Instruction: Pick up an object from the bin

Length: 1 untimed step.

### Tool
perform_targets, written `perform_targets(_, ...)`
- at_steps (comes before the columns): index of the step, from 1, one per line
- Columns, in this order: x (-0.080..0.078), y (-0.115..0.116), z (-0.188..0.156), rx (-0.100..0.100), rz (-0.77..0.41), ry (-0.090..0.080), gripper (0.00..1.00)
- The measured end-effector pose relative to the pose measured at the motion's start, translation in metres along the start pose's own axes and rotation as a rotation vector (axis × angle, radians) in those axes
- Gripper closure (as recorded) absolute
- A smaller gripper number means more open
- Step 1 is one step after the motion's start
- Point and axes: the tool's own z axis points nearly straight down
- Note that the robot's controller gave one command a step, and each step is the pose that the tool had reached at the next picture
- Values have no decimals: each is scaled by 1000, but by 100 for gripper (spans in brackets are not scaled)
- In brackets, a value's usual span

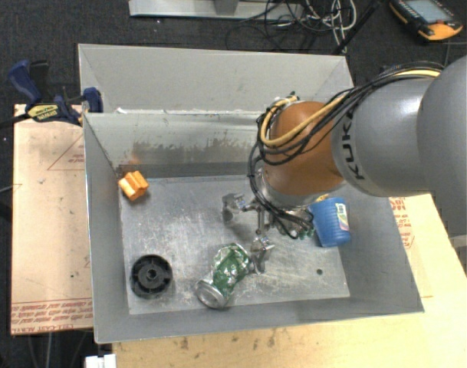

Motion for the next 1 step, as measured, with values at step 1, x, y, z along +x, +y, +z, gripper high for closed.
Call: perform_targets(1, 13, 4, 9, -1, -8, 2, 0)
